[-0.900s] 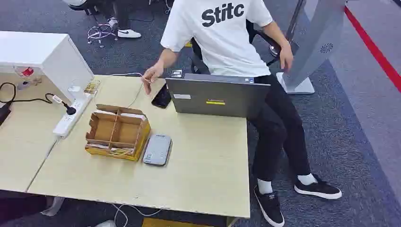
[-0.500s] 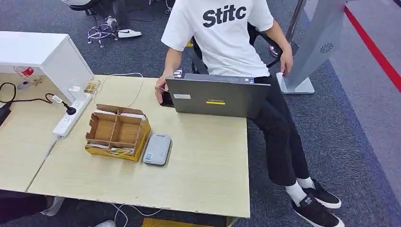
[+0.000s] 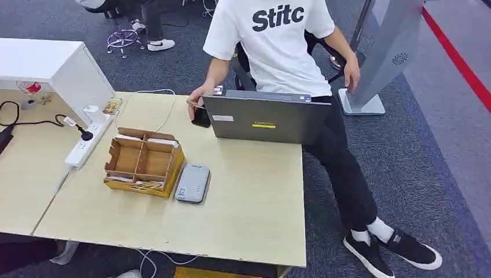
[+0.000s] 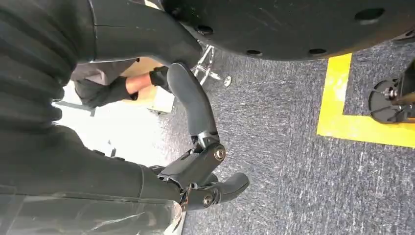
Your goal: Pass the card to the sensor for recognition and then transmit it.
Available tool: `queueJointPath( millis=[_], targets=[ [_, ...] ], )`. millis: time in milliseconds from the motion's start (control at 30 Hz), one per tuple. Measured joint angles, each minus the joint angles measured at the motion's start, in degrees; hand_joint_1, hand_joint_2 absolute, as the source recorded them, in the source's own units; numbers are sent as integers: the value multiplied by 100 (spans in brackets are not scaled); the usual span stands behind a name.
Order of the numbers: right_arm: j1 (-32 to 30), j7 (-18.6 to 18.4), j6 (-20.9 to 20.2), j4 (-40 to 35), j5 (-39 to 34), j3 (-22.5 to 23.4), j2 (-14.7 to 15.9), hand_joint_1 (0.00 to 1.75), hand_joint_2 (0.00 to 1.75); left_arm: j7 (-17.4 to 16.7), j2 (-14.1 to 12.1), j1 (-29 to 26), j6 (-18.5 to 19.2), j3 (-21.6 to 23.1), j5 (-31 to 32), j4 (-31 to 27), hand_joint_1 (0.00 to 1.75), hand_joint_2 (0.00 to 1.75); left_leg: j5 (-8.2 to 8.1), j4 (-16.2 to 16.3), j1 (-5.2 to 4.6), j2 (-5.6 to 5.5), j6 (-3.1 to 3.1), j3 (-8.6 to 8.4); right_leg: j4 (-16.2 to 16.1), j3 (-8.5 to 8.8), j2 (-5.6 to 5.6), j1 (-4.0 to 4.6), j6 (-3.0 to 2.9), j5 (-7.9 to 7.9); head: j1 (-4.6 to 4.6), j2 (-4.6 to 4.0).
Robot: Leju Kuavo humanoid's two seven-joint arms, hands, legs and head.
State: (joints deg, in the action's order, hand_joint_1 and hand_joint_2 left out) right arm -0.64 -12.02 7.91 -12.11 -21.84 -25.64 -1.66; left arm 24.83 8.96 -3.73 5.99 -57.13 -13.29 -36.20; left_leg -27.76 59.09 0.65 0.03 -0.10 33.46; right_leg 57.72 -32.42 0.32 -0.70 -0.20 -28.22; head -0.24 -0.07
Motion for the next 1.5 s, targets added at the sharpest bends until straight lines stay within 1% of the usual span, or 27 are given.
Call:
queueJointPath(
  millis=[100, 333, 833, 900, 967, 1033, 1133, 1200, 1333, 1500],
  targets=[
    [19, 0, 42, 37, -83, -48, -7, 0, 175, 103, 72, -195, -190, 105, -170, -516, 0, 175, 0, 0, 0, 0, 0, 1, 0, -1, 0, 0, 0, 0, 7, 0],
    [41, 0, 140, 116, -260, -173, -52, 0, 175, 360, 264, -628, -633, 541, -496, -1793, 0, 175, 0, 0, 0, -1, 0, 1, 0, 0, 0, 0, 0, 0, 4, 0],
    [69, 15, 347, 236, -640, -367, -157, 0, 175, 922, 654, -1529, -1608, 1597, -940, -4542, 0, 175, 0, 0, 0, -1, 0, 3, 0, 1, 0, 0, 0, 0, 7, 0],
    [79, 20, 396, 254, -699, -402, -164, 0, 175, 1019, 714, -1655, -1774, 1763, -970, -5008, 0, 175, 0, 0, -1, -1, 0, 3, 0, 1, -1, 0, 0, 0, 7, 0],
    [89, 24, 415, 271, -732, -435, -179, 0, 175, 1064, 745, -1736, -1884, 1860, -964, -5305, 0, 175, 0, 0, 0, -2, 0, 3, 0, 1, -1, 0, 0, 0, 7, 0],
    [95, 35, 417, 291, -778, -452, -184, 0, 175, 1134, 780, -1828, -1932, 1983, -870, -5687, 0, 175, 0, 0, 0, -1, 0, 0, 0, 1, -1, 0, 0, 0, 7, 0],
    [105, 37, 420, 308, -820, -479, -184, 0, 175, 1215, 830, -1873, -1860, 2181, -587, -6177, 0, 175, 0, 0, 0, -1, 0, -2, 0, 1, -2, 0, 0, 0, 9, 0],
    [115, 44, 417, 321, -830, -520, -186, 0, 175, 1246, 815, -1884, -1831, 2373, -265, -6442, 0, 175, 0, 0, 0, -1, 0, -3, 0, 1, -1, 0, 0, 0, 7, 0],
    [127, 72, 411, 334, -828, -603, -186, 0, 175, 1230, 664, -1777, -1914, 2750, 342, -6615, 0, 175, 1, 1, 0, -1, 0, -4, 0, 0, 1, 0, 0, 1, 7, 0],
    [142, 98, 398, 347, -791, -690, -186, 0, 175, 997, 411, -1327, -1943, 3139, 1110, -6567, 0, 175, 1, 1, 0, 1, 0, -6, 1, 2, 3, 0, -1, 2, 7, 0]
  ],
)
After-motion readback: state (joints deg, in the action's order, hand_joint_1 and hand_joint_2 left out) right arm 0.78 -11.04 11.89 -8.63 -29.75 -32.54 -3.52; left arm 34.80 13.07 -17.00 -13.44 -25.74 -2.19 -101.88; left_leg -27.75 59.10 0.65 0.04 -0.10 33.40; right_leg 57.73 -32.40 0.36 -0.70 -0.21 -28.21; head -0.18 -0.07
